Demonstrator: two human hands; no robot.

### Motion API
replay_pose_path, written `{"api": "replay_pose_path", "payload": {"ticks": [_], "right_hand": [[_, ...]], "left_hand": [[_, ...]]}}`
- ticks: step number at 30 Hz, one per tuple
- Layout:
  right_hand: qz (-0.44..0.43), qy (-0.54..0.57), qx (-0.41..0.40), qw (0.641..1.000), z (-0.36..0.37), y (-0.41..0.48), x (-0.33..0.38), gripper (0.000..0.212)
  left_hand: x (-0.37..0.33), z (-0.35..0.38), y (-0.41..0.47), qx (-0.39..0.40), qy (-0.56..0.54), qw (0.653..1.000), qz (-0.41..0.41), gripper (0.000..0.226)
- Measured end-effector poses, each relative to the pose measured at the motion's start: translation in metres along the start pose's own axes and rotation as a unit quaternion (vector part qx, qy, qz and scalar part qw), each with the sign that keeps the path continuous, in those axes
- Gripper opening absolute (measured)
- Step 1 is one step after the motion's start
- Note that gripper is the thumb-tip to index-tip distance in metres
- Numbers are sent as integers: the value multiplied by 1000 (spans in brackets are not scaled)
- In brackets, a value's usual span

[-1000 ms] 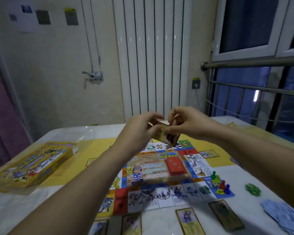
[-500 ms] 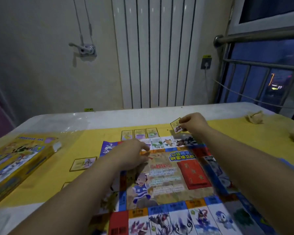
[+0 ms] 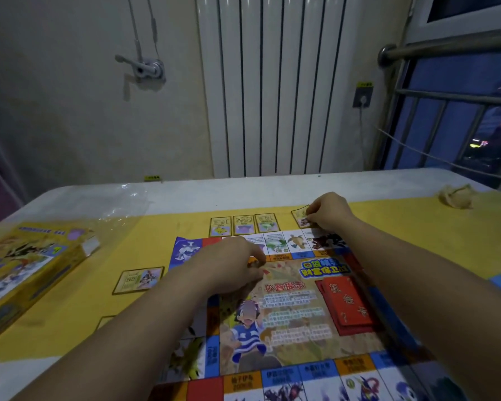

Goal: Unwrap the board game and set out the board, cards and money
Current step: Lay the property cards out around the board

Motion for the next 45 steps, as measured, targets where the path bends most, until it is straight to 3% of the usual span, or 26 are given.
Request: {"api": "replay_pose_path", "payload": {"ticks": [9,21,26,31,35,39,45], "right_hand": [[-7,-79,-11,997,9,5,-1,12],[-6,-87,-14,996,5,4,-2,10],[-14,-107,-16,994,2,0,-1,18],[-61,-31,-57,996,-41,-13,14,19],[-98,-72,18,992,-89,-44,14,20],[-31,-164,135,977,-126,-77,-31,26],[119,-254,168,945,-189,-122,-130,38]], "left_hand": [[-1,0,-1,7,8,1000,-6,39],[-4,-1,0,9,24,1000,-3,38],[-3,0,1,10,27,1000,-10,37],[-6,-13,-4,-30,50,998,-22,37],[-27,-28,-16,-80,31,996,-12,37],[-70,-37,-23,-88,41,995,22,36],[-161,-40,-26,-89,46,991,83,35]]}}
Point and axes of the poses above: each hand's wrist, its own y-axis towards the middle knuckle, its own z-axis out of the palm, x = y × z, the point moved 8 cm from there along y, towards the middle knuckle, and after that the axes turned 3 degrees about z, right-handed, at the moved point
